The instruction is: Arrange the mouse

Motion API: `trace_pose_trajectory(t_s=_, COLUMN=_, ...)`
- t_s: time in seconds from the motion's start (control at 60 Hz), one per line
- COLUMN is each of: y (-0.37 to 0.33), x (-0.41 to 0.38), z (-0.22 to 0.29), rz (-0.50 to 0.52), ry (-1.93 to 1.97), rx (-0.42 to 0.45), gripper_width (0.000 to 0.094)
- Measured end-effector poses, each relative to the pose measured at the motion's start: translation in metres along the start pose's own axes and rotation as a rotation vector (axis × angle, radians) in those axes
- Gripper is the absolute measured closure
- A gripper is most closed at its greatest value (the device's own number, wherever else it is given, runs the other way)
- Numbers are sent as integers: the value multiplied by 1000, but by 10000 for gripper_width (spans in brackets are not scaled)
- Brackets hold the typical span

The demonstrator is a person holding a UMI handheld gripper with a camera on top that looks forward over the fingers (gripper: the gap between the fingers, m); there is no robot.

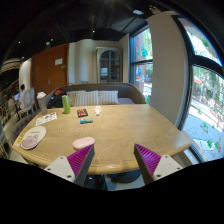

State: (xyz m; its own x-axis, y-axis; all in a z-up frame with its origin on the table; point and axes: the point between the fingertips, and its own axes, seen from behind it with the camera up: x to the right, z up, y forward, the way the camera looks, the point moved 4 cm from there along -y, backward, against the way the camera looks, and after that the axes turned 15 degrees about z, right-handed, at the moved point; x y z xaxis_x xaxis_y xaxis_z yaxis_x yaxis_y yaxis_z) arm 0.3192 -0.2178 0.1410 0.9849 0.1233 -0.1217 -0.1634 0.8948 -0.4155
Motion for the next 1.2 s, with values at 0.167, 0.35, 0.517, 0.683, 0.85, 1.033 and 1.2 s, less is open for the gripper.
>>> trace_pose_trajectory(t_s=0.167, y=6, x=-13, z=-1, rz=21, ry=-23, rx=-1, gripper_width=102)
trace_pose_trajectory(t_s=0.35, y=40, x=-44, z=-28, rz=104, ry=1, rx=-5, gripper_width=104)
trace_pose_trajectory(t_s=0.517, y=105, x=-89, z=-71, rz=211, ry=17, rx=-64, gripper_width=107)
trace_pose_trajectory(t_s=0.683, y=155, x=-111, z=-82, rz=243, ry=14, rx=-118, gripper_width=110)
trace_pose_trajectory(t_s=0.85, y=188, x=-111, z=-70, rz=218, ry=21, rx=-125, gripper_width=123)
trace_pose_trajectory(t_s=1.033, y=217, x=-112, z=-58, rz=199, ry=34, rx=-154, gripper_width=138)
trace_pose_trajectory(t_s=1.2, y=238, x=-109, z=-52, rz=139, ry=1, rx=-216, gripper_width=210)
